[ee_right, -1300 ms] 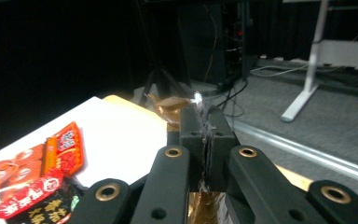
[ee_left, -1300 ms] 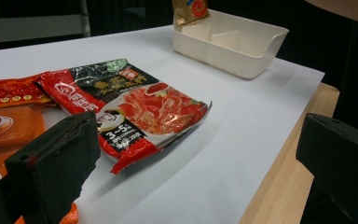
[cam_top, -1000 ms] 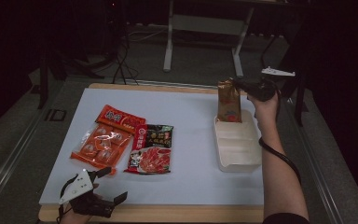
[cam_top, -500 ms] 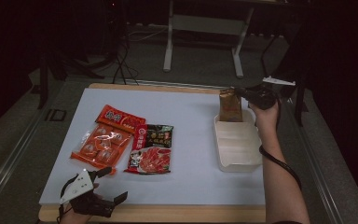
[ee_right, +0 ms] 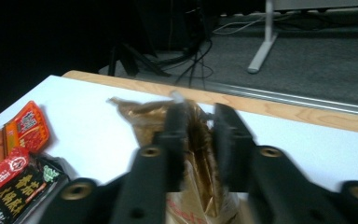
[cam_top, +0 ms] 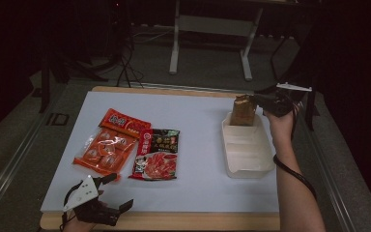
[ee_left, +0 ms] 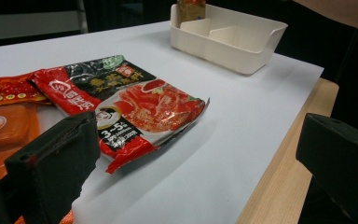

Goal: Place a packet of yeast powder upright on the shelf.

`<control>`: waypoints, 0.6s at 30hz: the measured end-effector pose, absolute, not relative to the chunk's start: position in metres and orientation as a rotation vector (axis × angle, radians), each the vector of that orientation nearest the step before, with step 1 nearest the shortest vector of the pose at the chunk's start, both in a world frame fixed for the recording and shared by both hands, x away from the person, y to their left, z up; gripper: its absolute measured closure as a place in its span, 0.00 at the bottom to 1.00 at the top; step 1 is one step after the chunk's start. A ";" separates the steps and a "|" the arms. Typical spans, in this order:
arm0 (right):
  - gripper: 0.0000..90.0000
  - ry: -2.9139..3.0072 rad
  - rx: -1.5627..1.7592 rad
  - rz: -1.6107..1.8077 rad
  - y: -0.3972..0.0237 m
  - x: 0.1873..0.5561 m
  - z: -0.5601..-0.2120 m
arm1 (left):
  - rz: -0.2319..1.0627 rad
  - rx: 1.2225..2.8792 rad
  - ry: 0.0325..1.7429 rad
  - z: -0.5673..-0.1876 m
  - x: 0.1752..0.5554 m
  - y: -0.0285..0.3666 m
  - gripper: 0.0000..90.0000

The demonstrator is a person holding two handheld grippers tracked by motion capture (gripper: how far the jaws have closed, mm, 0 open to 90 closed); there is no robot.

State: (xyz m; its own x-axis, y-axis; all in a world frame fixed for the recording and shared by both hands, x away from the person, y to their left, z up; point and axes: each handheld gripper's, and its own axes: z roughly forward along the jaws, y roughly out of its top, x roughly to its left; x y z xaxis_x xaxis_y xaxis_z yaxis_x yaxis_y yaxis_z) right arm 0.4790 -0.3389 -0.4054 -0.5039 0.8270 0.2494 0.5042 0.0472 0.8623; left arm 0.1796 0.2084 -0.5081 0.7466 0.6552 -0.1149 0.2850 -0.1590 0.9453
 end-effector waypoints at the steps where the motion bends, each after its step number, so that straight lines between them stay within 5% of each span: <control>1: 0.73 2.008 1.340 1.435 -0.340 0.477 -0.403 | 0.381 1.747 0.744 -0.508 0.180 0.208 0.00; 11: 0.53 1.961 1.259 1.456 -0.334 0.456 -0.366 | 0.370 1.755 0.745 -0.509 0.183 0.206 0.00; 18: 0.29 1.964 1.142 1.488 -0.313 0.426 -0.351 | 0.379 1.771 0.752 -0.509 0.185 0.205 0.00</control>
State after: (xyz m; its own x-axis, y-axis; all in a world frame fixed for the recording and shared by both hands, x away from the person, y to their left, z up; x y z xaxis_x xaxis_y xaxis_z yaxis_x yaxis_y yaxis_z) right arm 0.4261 -0.3130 -0.3507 -0.5726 0.8076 0.1410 0.3544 0.0887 0.9309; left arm 0.1854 0.2046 -0.5088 0.7458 0.6564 -0.1139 0.2992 -0.1771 0.9376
